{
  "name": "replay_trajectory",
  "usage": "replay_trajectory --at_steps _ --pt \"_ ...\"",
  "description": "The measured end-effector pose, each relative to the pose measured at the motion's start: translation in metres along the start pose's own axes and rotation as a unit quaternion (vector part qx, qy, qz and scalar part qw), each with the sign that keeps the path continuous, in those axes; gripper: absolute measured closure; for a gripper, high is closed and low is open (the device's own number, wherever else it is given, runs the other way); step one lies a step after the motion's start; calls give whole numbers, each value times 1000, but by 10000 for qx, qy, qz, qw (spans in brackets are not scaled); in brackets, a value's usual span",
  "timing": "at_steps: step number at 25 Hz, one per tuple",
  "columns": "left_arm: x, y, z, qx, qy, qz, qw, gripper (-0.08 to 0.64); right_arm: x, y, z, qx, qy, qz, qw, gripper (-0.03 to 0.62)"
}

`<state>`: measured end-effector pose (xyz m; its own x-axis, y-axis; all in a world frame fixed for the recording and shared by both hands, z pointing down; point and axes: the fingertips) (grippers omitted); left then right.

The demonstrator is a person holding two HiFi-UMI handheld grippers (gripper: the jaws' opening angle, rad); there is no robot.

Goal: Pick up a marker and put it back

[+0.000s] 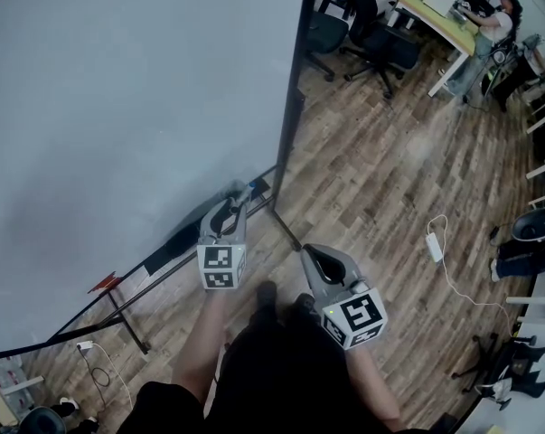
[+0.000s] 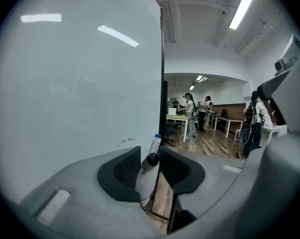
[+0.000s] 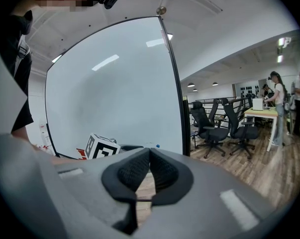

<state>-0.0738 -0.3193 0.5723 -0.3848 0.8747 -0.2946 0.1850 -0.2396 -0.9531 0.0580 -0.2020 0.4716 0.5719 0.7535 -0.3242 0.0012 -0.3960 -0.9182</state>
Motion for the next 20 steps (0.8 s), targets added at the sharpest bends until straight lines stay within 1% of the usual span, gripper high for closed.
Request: replay_trajectory --at_steps 4,11,13,15,18,20 --pt "4 9 -4 -75 -46 -71 9999 439 4 3 2 -24 30 -104 9999 589" --pt "19 27 -14 -193 7 -223 9996 439 17 3 3 -18 87 -231 9997 589" --pt "26 33 -19 -210 29 -258 9994 439 26 8 6 7 207 -366 9991 591" --pt "35 37 -26 -217 69 -284 9993 439 37 12 14 53 411 -504 9979 589" --pt "53 41 -39 -212 121 -331 9992 439 51 11 24 106 660 -560 9962 589" --pt "67 42 -53 -216 128 -343 9991 439 65 8 29 117 750 -564 9955 589"
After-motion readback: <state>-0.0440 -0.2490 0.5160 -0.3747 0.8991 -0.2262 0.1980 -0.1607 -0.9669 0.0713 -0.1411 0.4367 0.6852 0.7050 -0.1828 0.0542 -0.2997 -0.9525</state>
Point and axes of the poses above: the fingertips, and each gripper's own axes: x backward along the fingers, z to its left, y out of its top, and after that the axes turned 6 degrees about -x, right-handed
